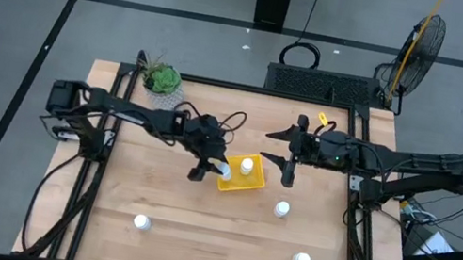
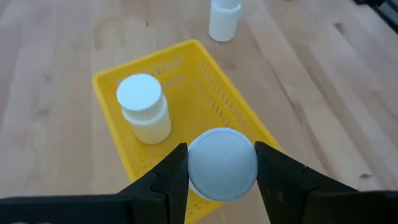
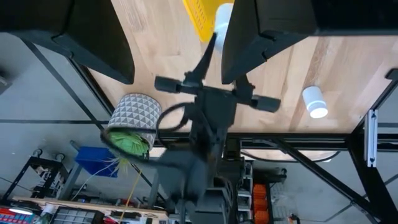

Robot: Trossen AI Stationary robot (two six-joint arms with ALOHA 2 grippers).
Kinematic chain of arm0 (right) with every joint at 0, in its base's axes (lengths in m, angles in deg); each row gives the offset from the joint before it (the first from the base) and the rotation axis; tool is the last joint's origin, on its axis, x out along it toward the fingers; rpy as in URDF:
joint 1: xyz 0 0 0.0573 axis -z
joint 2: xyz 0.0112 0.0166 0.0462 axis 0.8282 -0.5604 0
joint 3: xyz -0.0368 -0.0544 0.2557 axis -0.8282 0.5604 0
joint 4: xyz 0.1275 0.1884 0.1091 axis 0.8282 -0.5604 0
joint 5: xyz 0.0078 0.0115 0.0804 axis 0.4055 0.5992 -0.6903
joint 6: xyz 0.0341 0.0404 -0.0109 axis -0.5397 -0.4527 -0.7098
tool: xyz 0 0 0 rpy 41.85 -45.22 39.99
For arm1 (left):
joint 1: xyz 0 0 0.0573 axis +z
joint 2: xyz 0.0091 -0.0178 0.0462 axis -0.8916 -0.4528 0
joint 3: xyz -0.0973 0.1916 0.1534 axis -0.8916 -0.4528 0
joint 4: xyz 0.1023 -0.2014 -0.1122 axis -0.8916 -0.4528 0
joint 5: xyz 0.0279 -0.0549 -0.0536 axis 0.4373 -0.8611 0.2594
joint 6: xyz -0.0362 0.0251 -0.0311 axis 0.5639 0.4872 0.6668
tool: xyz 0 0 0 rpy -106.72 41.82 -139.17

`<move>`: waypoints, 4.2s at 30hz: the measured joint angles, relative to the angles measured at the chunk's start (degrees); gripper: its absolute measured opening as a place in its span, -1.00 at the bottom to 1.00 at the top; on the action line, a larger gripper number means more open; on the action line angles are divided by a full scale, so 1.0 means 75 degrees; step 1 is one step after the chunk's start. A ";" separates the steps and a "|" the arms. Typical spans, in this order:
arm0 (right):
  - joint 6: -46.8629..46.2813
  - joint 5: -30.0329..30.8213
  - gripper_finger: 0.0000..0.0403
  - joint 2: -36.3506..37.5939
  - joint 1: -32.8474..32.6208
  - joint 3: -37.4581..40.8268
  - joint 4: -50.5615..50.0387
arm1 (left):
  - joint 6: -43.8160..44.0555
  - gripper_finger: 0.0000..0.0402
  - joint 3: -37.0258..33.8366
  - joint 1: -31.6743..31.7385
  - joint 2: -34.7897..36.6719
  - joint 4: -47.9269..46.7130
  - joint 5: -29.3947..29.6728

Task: Pick and place pill bottles into a basket
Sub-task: Put the white medicine bottle into the yellow bin

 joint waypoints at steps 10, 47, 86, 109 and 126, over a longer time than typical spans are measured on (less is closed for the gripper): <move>0.0000 -0.0003 0.16 0.0000 0.0000 0.0000 0.0003 | -0.0079 -0.21 0.0000 0.0009 -0.0164 -0.0182 0.0321; -0.0061 -0.0006 0.16 0.0000 0.0000 0.0003 0.0003 | 0.0142 -0.21 0.0015 0.0350 -0.0138 -0.1654 0.0440; 0.0070 0.0029 0.16 -0.0003 0.0000 0.0009 0.0154 | 0.3617 0.63 0.0004 -0.2432 0.3448 -0.5562 0.0708; -0.0038 0.0029 0.16 -0.0006 0.0000 0.0009 0.0696 | 0.6910 0.51 -0.0008 -0.5399 0.1871 -0.6229 0.1019; -0.0044 0.0006 0.16 -0.0006 0.0000 0.0006 0.0699 | 0.6840 0.45 -0.0009 -0.5415 0.1098 -0.5711 0.0720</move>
